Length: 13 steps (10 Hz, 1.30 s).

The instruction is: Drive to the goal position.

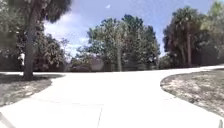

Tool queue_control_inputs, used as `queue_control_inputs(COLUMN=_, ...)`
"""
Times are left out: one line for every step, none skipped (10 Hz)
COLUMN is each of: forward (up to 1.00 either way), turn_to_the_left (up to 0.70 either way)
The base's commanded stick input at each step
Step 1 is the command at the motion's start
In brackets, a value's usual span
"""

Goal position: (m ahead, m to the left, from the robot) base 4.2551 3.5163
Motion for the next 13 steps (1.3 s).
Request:
queue_control_inputs(forward=0.5, turn_to_the_left=0.0)
queue_control_inputs(forward=0.5, turn_to_the_left=0.0)
queue_control_inputs(forward=0.5, turn_to_the_left=0.0)
queue_control_inputs(forward=0.5, turn_to_the_left=0.0)
queue_control_inputs(forward=0.5, turn_to_the_left=0.0)
queue_control_inputs(forward=0.5, turn_to_the_left=0.0)
queue_control_inputs(forward=0.5, turn_to_the_left=0.0)
queue_control_inputs(forward=0.5, turn_to_the_left=0.0)
queue_control_inputs(forward=0.5, turn_to_the_left=0.0)
queue_control_inputs(forward=0.5, turn_to_the_left=0.0)
queue_control_inputs(forward=0.5, turn_to_the_left=0.0)
queue_control_inputs(forward=0.5, turn_to_the_left=0.0)
queue_control_inputs(forward=0.5, turn_to_the_left=0.0)
